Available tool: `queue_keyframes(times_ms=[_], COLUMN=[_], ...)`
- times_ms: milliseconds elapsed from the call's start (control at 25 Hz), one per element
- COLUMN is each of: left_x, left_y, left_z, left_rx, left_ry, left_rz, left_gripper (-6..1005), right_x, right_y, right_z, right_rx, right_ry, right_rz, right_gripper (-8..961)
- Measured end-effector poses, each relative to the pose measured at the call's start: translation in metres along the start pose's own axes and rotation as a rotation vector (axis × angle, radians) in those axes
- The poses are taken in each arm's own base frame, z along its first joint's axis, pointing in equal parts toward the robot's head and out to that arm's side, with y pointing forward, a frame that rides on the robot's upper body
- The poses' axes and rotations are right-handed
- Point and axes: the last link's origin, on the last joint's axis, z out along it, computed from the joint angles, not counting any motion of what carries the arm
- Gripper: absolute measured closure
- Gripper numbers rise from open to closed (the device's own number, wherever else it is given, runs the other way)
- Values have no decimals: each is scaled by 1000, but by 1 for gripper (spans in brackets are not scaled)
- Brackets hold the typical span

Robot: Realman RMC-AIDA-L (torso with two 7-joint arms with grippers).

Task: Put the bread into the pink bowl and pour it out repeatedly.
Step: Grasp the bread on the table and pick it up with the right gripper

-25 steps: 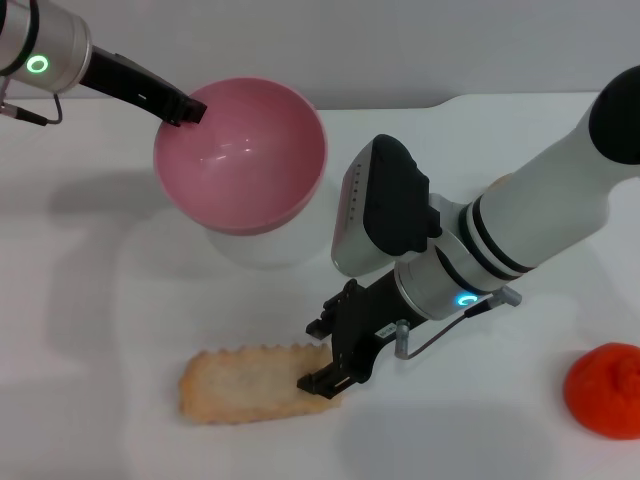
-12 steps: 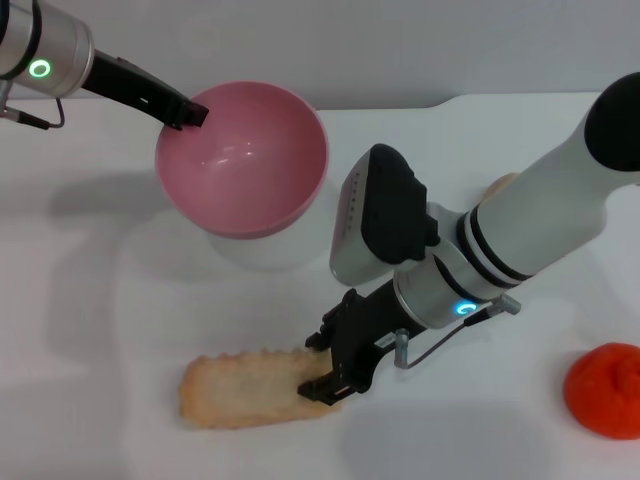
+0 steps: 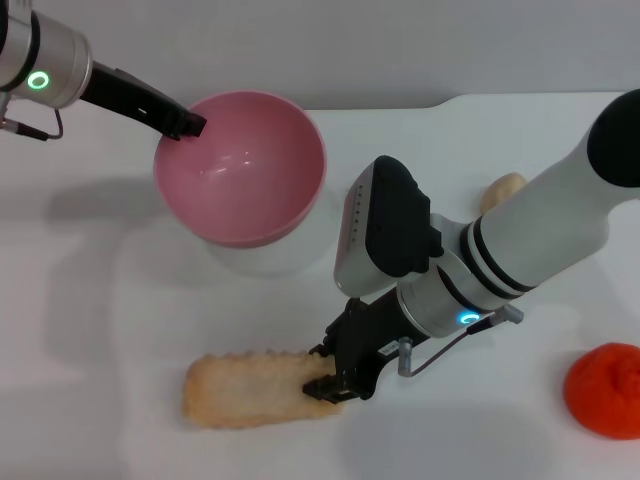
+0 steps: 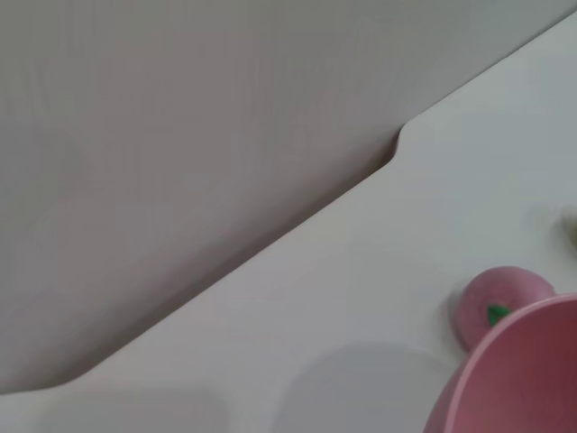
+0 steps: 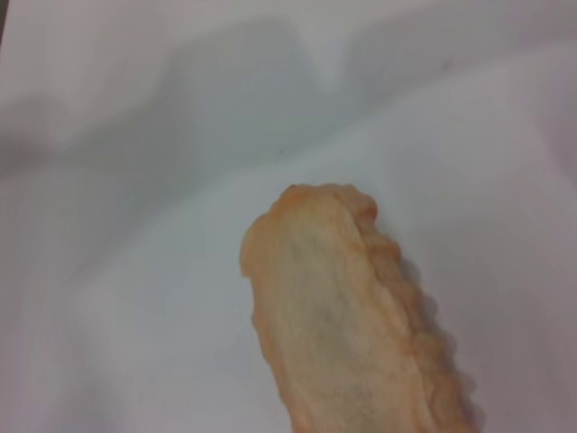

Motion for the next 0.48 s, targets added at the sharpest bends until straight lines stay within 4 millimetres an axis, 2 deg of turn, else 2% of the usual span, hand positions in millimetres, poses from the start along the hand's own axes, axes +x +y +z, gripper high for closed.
queue_keyframes(times_ms=[480], left_x=[-2], left_y=[-1], left_z=[0], left_rx=[1], left_ry=[-1], left_rz=[-1], left_gripper=[954], right_x=[-7], right_y=[-5], right_z=[-4], right_rx=[38], right_ry=[-31], right_rz=[-14], right_gripper=[620])
